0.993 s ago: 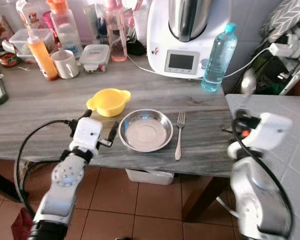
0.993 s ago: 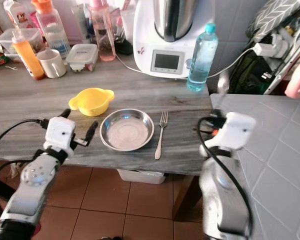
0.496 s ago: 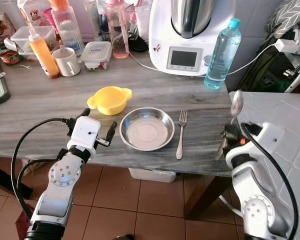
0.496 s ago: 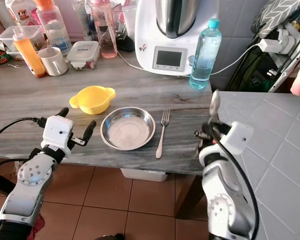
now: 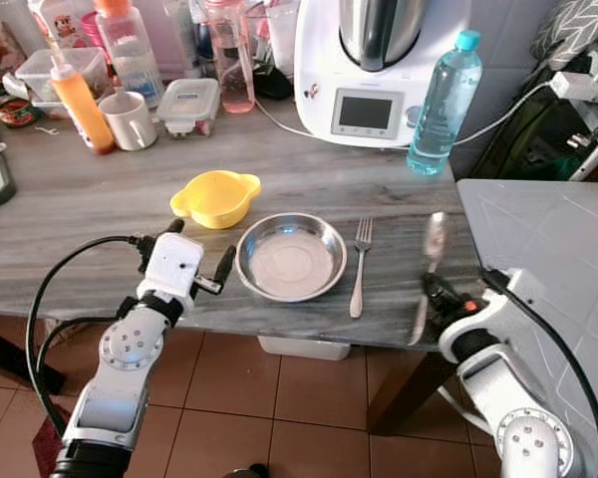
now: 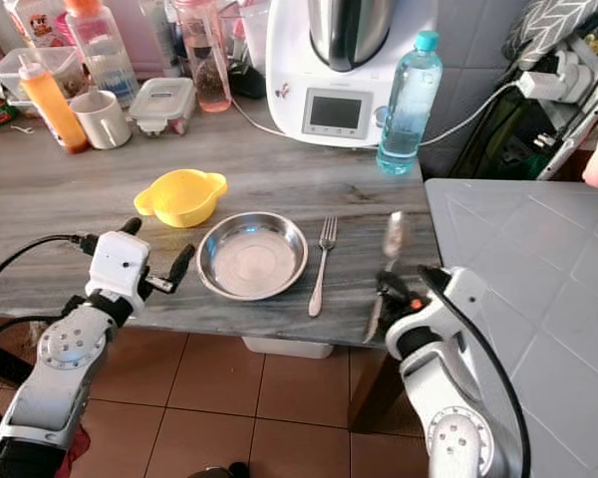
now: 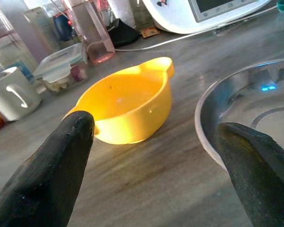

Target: Setting the table

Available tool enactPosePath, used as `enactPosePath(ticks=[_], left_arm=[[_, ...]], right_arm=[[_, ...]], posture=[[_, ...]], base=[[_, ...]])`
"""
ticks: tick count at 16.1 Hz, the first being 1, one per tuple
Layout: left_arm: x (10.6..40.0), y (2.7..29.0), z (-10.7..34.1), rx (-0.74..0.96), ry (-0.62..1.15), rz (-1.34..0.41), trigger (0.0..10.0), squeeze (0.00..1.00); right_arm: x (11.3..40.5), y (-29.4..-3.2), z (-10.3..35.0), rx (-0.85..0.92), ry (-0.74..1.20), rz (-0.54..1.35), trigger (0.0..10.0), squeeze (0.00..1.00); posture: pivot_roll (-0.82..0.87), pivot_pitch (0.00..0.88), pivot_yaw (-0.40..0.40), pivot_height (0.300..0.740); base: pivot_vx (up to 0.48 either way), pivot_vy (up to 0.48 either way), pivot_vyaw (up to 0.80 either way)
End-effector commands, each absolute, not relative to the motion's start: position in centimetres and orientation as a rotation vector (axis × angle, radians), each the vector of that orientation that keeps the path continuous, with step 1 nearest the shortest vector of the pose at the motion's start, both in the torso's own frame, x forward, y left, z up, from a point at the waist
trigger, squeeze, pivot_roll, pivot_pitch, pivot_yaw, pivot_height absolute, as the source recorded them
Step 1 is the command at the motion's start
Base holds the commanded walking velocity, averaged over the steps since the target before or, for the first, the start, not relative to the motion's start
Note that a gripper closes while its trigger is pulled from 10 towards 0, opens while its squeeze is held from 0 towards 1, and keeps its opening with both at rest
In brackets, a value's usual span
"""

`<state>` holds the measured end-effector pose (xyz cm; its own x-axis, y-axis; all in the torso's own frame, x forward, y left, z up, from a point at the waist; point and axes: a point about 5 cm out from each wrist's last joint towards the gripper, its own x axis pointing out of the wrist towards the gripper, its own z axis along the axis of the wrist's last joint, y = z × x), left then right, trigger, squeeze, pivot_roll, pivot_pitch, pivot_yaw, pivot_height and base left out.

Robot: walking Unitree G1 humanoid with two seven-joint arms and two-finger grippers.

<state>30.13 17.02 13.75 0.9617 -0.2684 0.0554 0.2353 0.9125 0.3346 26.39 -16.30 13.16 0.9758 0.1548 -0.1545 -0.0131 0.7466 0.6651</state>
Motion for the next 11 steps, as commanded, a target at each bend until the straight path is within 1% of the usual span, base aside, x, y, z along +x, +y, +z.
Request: enactPosePath(ticks=[1,6,11], left_arm=[[30.0,16.8,13.9,0.332,-0.1,-0.273,10.0,0.0],[29.8,16.9,13.7,0.331,-0.092,-0.273,10.0,0.0],[29.8,16.7,13.6,0.329,-0.084,-0.282,10.0,0.0]], right_arm=[[26.5,-15.6,13.6,0.751,0.206,0.144,10.0,0.0],[26.1,-16.0,13.5,0.774,0.257,0.214,10.0,0.0],[25.7,-17.9,12.8,0.809,0.3,0.192,10.0,0.0]], posture=[[0.13,0.157,0.04,0.74],[0.13,0.161,0.032,0.74],[0.13,0.164,0.034,0.74]], base=[[0.0,0.0,0.0],[0.0,0.0,0.0],[0.0,0.0,0.0]])
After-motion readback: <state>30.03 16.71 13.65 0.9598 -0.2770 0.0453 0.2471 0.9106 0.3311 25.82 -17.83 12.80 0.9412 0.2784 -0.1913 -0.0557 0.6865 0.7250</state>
